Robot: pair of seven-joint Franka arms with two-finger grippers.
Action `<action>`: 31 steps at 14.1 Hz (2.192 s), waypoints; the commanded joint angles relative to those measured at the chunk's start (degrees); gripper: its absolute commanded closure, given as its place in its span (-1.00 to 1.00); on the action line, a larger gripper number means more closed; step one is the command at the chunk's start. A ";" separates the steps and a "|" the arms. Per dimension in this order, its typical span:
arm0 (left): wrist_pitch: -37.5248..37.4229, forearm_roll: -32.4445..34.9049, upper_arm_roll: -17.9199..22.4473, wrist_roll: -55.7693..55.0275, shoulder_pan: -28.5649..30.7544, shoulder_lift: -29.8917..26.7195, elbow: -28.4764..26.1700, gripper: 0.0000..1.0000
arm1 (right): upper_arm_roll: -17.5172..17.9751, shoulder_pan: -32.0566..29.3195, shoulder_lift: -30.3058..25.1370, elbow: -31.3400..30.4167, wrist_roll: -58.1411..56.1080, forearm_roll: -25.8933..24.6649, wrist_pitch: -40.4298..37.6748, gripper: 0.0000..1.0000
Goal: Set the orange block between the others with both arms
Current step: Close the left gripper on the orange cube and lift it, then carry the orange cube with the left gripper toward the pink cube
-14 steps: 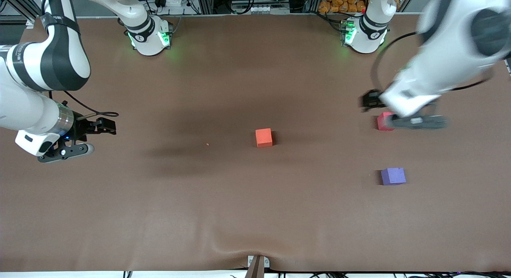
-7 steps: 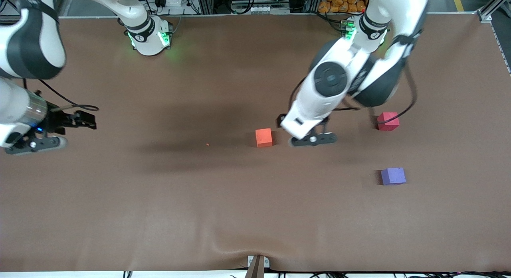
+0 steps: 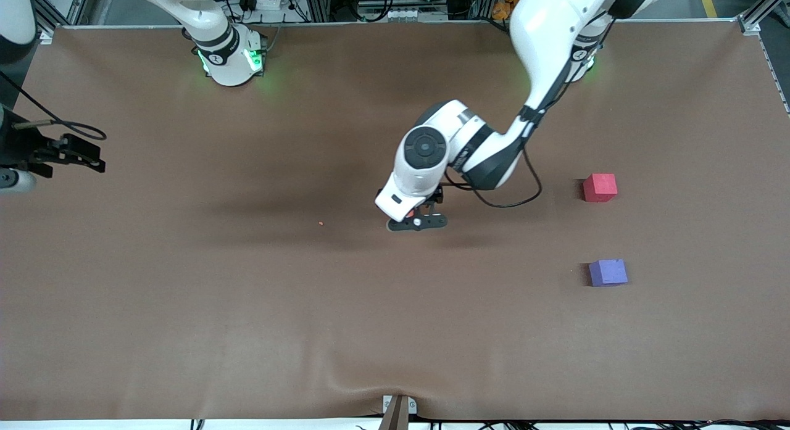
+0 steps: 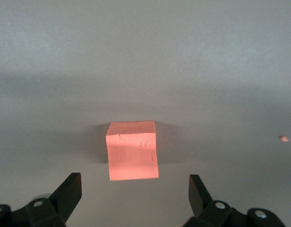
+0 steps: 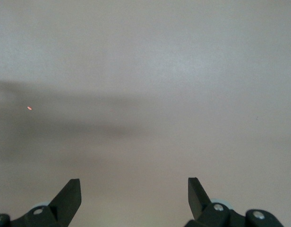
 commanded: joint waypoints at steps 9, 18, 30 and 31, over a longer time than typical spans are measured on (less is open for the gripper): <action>4.57 3.36 1.15 -4.22 -2.52 6.60 1.77 -1.00 | 1.52 -1.94 -2.37 -0.79 6.48 0.75 -0.49 -1.00; 4.48 4.24 2.11 -4.31 -2.88 7.74 1.42 0.54 | 1.52 -1.40 -2.10 -0.70 6.85 0.75 -0.66 -1.00; -9.65 4.07 2.55 4.63 6.69 -6.65 1.42 1.00 | 1.52 -1.14 -1.93 -0.70 6.85 0.75 -0.49 -1.00; -11.50 3.89 2.47 6.74 8.36 -8.58 1.42 1.00 | 1.61 -1.14 -1.93 -0.70 6.85 0.83 -0.40 -1.00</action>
